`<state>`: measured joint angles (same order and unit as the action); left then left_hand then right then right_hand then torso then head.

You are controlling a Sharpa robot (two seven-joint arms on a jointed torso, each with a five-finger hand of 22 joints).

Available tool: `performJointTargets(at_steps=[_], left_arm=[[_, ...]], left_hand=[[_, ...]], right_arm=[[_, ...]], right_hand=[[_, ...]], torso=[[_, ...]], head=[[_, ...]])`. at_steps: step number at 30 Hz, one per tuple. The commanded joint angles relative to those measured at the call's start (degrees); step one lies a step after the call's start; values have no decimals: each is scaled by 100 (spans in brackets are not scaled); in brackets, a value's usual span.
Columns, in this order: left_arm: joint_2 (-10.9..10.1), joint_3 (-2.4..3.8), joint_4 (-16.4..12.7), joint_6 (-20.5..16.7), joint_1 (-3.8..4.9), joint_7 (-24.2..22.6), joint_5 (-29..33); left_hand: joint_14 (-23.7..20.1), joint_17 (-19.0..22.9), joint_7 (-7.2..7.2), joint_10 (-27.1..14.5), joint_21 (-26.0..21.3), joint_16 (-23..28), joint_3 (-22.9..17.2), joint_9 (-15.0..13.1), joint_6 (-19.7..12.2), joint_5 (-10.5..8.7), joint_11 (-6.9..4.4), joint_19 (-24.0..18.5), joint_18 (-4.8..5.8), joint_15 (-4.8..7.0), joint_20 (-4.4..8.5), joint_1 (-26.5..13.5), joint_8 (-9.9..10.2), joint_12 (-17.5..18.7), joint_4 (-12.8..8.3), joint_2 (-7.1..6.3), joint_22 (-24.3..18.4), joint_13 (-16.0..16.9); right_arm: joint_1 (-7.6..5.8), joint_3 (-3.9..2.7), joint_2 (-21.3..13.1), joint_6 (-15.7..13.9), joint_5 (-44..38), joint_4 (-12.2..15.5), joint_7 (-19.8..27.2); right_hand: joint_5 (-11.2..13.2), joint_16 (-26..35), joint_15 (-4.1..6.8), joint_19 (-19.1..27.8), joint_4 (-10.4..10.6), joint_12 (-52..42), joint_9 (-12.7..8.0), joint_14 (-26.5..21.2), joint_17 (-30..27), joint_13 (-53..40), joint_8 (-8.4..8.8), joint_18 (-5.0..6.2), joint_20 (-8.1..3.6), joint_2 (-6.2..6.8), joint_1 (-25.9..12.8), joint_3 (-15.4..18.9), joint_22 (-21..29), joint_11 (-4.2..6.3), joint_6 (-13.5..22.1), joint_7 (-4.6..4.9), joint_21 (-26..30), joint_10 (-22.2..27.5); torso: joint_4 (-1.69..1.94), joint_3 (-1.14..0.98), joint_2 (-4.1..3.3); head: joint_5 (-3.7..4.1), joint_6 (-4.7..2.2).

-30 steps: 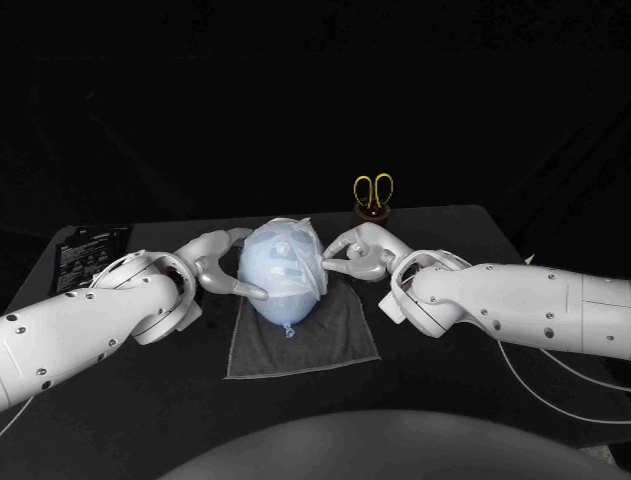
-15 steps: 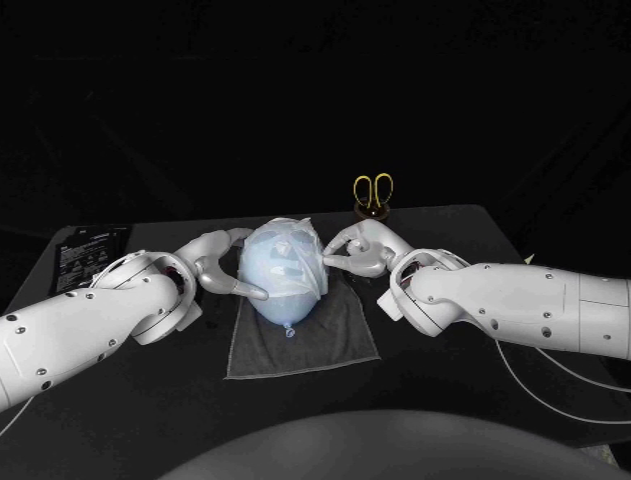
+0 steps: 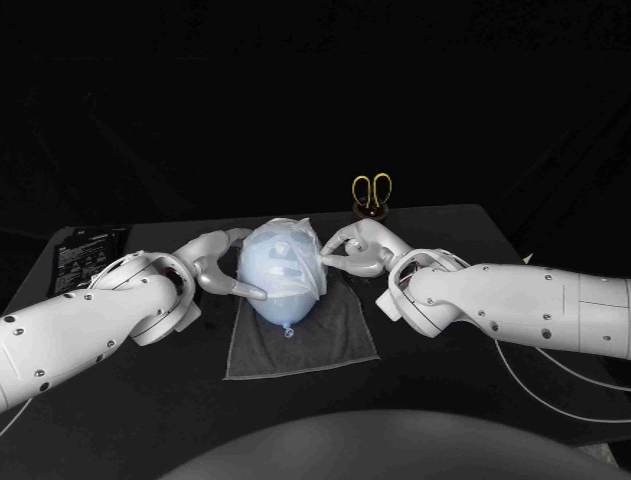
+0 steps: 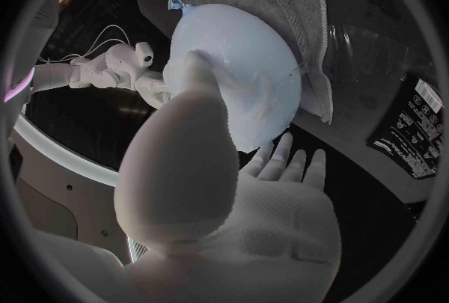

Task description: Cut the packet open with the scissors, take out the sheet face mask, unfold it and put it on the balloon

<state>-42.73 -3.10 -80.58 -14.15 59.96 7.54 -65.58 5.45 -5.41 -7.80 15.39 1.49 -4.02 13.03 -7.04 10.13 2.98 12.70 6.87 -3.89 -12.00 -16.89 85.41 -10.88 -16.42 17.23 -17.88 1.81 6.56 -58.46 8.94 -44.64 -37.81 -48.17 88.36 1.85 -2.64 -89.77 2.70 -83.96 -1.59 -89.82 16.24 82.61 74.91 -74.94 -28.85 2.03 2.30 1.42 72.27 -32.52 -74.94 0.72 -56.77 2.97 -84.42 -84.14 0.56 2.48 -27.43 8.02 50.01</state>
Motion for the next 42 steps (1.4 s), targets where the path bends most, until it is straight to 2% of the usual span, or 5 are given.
performJointTargets(at_steps=[1,5,7,14,42], left_arm=[[13,-2,-8,41,-6,27,3],[14,-2,-6,41,-6,26,3],[15,-2,-6,41,-6,24,3],[13,-2,-7,41,-6,26,4],[13,-2,-20,32,-6,26,15]], left_hand=[[12,5,-713,40,30,11,-14,-10,35,24,-4,54,31,1,2,69,-30,-22,12,-2,0,-6],[12,5,-713,40,30,11,-14,-10,35,24,-4,54,31,1,2,69,-30,-22,12,-2,0,-6],[12,5,-713,40,30,11,-14,-10,35,24,-4,54,31,1,2,69,-30,-22,12,-2,0,-6],[10,11,-720,42,32,19,-11,-8,33,24,2,59,31,-5,1,86,-23,-17,12,-2,0,-24],[14,10,-723,48,32,20,-11,-9,37,24,5,59,31,-10,2,90,-24,-20,12,-2,0,-29]], right_arm=[[3,-5,3,-20,-341,41,-95],[3,-5,2,-85,-410,58,-41],[3,-5,2,-119,-428,63,-21],[3,-4,2,-240,-530,75,-48],[22,-3,41,25,-1424,92,-925]], right_hand=[[-16,-23,174,-422,-7,-18,1329,739,1509,-1506,-638,-83,-51,-9,-73,-56,-1346,38,79,4,-19,-586],[-14,-23,174,-399,9,89,1417,739,1509,-1411,-609,-70,-57,19,-175,-126,-1328,23,236,29,42,-513],[-9,-23,142,-399,-49,86,1383,739,1509,-1414,-414,-71,-45,173,-206,-108,-1328,-28,547,96,41,-515],[-13,-23,-1,-384,37,161,1252,739,1509,-1350,-39,-67,51,450,-463,215,-1317,-193,714,282,78,-461],[-12,-23,-90,-365,297,264,1050,739,1509,-1267,467,-54,171,728,-688,867,-1305,-281,524,366,117,-383]], torso=[[0,3,2],[1,4,4],[0,4,4],[2,0,1],[0,7,-1]], head=[[-2,-1],[-5,-1],[-4,-1],[-9,-1],[3,-1]])
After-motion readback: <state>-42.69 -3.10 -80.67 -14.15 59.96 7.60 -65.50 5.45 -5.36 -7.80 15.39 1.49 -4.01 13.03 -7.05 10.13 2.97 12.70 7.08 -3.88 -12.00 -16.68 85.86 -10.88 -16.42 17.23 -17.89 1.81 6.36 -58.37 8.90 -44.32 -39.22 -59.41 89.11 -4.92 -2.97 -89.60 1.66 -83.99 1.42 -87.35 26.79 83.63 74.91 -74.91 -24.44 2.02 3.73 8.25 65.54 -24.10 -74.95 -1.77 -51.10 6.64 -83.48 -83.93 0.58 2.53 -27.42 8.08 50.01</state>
